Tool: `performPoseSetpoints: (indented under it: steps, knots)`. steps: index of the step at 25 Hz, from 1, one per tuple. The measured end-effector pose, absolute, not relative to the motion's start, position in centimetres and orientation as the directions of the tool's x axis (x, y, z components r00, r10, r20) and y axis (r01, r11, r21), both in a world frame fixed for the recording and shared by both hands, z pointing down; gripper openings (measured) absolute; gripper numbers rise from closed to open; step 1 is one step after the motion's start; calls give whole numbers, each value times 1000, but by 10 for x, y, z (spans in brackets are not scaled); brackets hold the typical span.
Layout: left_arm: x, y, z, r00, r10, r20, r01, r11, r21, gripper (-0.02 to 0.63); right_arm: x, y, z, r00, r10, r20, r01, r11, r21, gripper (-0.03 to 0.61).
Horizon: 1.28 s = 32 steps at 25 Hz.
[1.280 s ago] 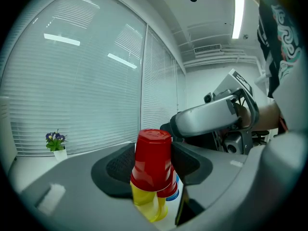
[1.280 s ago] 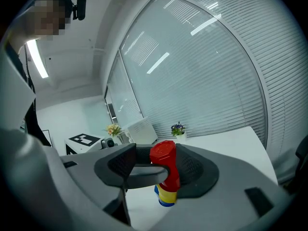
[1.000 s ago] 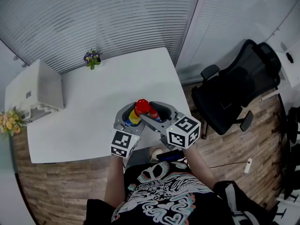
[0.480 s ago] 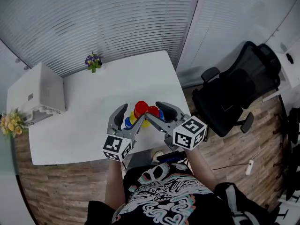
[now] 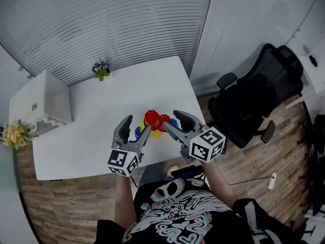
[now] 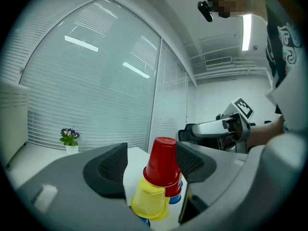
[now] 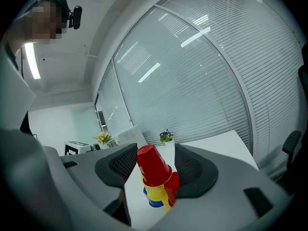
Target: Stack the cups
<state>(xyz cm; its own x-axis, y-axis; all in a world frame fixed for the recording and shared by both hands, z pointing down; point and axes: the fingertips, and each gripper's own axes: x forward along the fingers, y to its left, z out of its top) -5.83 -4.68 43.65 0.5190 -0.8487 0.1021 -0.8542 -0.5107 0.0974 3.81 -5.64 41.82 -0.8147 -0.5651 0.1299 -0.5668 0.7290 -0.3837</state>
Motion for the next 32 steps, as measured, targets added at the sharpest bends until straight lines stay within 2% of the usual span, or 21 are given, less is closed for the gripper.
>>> performPoseSetpoints:
  steps: [32]
  knots:
    - [-9, -53, 449, 621, -761, 188, -778, -627, 35, 298, 59, -68, 427, -788, -599, 144, -598, 688, -411, 227]
